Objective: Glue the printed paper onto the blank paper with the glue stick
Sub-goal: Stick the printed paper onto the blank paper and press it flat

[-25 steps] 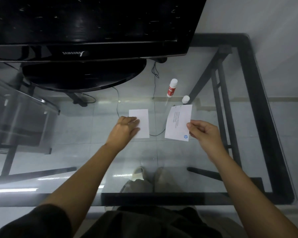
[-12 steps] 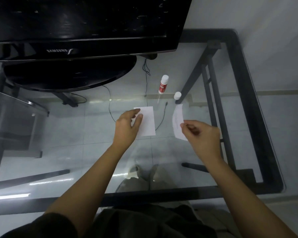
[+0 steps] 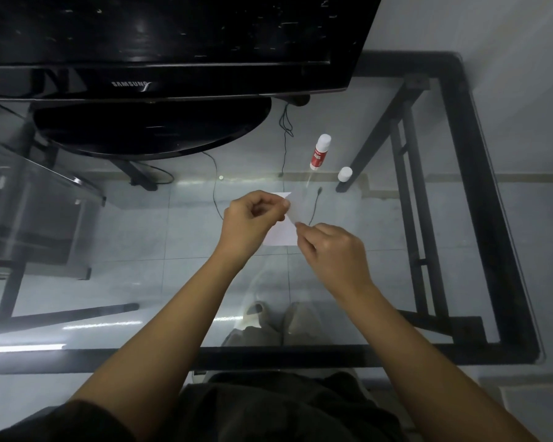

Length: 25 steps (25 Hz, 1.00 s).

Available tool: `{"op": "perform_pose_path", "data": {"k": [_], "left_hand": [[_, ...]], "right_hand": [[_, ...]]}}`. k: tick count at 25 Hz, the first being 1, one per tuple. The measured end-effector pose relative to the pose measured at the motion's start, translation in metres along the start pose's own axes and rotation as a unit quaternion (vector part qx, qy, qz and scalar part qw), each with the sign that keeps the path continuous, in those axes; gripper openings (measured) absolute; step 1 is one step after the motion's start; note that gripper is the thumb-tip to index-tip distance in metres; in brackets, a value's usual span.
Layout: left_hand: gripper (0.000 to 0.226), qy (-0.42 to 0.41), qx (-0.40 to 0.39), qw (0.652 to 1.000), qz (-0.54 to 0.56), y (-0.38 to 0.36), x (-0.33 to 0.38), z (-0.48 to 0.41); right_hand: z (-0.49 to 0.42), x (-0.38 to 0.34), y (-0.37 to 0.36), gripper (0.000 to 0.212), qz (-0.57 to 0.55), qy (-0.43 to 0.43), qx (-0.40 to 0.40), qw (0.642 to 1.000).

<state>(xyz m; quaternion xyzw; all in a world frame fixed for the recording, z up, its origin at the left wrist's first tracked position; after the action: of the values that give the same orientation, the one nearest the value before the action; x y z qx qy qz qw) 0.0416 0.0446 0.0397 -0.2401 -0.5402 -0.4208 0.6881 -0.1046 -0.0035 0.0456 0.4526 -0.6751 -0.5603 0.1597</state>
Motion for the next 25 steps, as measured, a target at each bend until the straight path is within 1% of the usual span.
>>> {"op": "perform_pose_path", "data": {"k": [1, 2, 3, 4, 5, 7, 8, 9, 10, 11, 13, 16, 18, 21, 23, 25], "left_hand": [[0.004, -0.001, 0.008, 1.0, -0.004, 0.001, -0.001, -0.001], [0.006, -0.001, 0.016, 1.0, -0.01, 0.002, -0.003, -0.002], [0.007, 0.0, 0.02, 1.0, -0.017, 0.003, -0.004, -0.003], [0.008, 0.002, 0.02, 0.999, -0.026, 0.005, -0.005, -0.005], [0.008, 0.004, 0.014, 0.999, -0.034, 0.008, -0.006, -0.007], [0.008, 0.015, -0.011, 0.999, -0.038, 0.014, -0.007, -0.014], [0.008, 0.024, -0.028, 0.999, -0.032, 0.016, -0.007, -0.017], [0.007, 0.034, -0.044, 0.998, -0.021, 0.017, -0.008, -0.02], [0.007, 0.043, -0.057, 0.997, -0.01, 0.019, -0.01, -0.022], [0.006, 0.052, -0.066, 0.996, 0.001, 0.019, -0.012, -0.023], [0.005, 0.068, -0.061, 0.996, 0.019, 0.018, -0.017, -0.024], [0.002, 0.106, -0.024, 0.994, 0.034, 0.013, -0.029, -0.026], [0.004, 0.131, 0.0, 0.991, 0.026, 0.008, -0.038, -0.03], [0.007, 0.151, 0.059, 0.987, 0.0, 0.005, -0.046, -0.041], [0.007, 0.148, 0.083, 0.986, -0.009, 0.003, -0.048, -0.049], [0.011, 0.136, 0.1, 0.985, -0.038, 0.003, -0.048, -0.056]], "right_hand": [[0.001, -0.003, -0.001, 0.015, -0.011, 0.01, -0.005, 1.0], [0.003, -0.005, -0.002, 0.019, -0.031, 0.01, -0.013, 0.999], [0.004, -0.006, -0.002, 0.024, -0.066, -0.006, -0.016, 0.998], [0.004, -0.005, -0.002, 0.028, -0.115, -0.046, -0.006, 0.992], [0.003, -0.001, -0.002, 0.029, -0.168, -0.106, 0.015, 0.98], [-0.001, 0.013, -0.003, 0.025, -0.243, -0.253, 0.052, 0.935], [-0.004, 0.021, -0.007, 0.025, -0.27, -0.319, 0.036, 0.908], [-0.007, 0.027, -0.012, 0.026, -0.294, -0.364, -0.002, 0.884], [-0.009, 0.031, -0.019, 0.024, -0.311, -0.385, -0.044, 0.868], [-0.011, 0.033, -0.023, 0.018, -0.319, -0.384, -0.074, 0.864], [-0.013, 0.035, -0.031, 0.005, -0.329, -0.375, -0.084, 0.863], [-0.012, 0.038, -0.042, 0.005, -0.376, -0.407, -0.073, 0.829], [-0.016, 0.042, -0.05, 0.009, -0.382, -0.424, -0.08, 0.817], [-0.029, 0.048, -0.063, 0.009, -0.367, -0.436, -0.087, 0.817], [-0.039, 0.051, -0.071, 0.008, -0.35, -0.437, -0.086, 0.824], [-0.046, 0.057, -0.078, 0.012, -0.334, -0.443, -0.097, 0.826]]}}
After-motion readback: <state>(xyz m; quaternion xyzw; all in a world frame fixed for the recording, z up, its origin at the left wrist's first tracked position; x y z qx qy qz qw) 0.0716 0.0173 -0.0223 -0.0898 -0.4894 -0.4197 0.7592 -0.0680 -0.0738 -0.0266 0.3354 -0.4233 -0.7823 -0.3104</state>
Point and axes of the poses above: each hand's wrist, its own z-axis away from the middle knuckle, its own y-axis out of the back of the hand, x = y × z, the point moved 3 cm from there along -z, towards the middle knuckle, and after that the axes turned 2 degrees about z, right-handed, at the moved point
